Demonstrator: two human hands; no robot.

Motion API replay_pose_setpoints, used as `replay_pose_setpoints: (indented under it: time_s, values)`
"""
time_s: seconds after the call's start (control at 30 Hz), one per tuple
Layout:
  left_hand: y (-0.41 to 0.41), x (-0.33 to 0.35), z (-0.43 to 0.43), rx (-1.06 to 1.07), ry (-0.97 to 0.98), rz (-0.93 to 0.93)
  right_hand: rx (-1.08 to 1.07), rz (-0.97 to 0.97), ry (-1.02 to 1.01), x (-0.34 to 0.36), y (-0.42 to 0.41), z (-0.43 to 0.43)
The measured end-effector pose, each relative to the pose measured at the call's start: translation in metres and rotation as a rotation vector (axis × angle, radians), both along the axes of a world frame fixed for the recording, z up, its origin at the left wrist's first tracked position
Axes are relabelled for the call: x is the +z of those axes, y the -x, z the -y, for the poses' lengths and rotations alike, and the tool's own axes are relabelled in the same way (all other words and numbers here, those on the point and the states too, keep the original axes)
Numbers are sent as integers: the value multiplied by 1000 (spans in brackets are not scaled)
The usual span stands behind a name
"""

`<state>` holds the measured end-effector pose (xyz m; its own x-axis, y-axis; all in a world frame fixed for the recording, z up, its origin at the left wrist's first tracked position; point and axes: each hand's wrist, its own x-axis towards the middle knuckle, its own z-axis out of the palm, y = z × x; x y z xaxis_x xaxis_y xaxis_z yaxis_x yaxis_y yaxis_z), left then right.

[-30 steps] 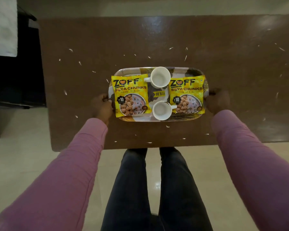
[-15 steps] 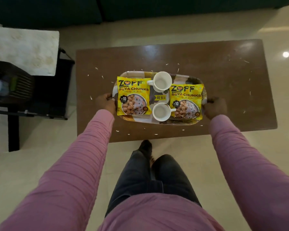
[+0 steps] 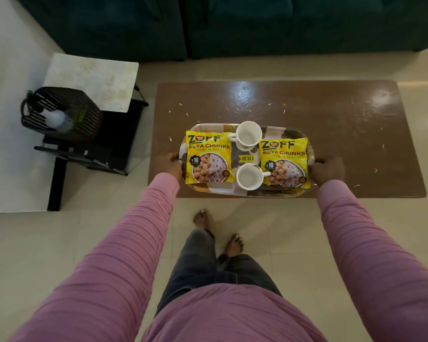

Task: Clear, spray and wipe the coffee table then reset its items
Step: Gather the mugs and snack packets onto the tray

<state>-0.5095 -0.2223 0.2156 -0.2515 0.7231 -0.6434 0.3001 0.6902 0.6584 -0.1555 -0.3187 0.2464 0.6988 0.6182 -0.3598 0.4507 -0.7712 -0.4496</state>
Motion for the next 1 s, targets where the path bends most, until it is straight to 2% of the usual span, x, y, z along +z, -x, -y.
replay_pose_setpoints:
  time_s: [0.13,0.37,0.67,1.0]
  values:
    - [41,1,12,17,9,-70,38,17,15,8,38,2]
    - [126,20,9,4,-10,-73,-6,-7,23,14,129,-19]
    - [251,44,-44,-54,-119,-111,-55,-56,15,18,259,-65]
    - [332,43,-111,-90,-133,-198,18,-69,-10,20,337,-138]
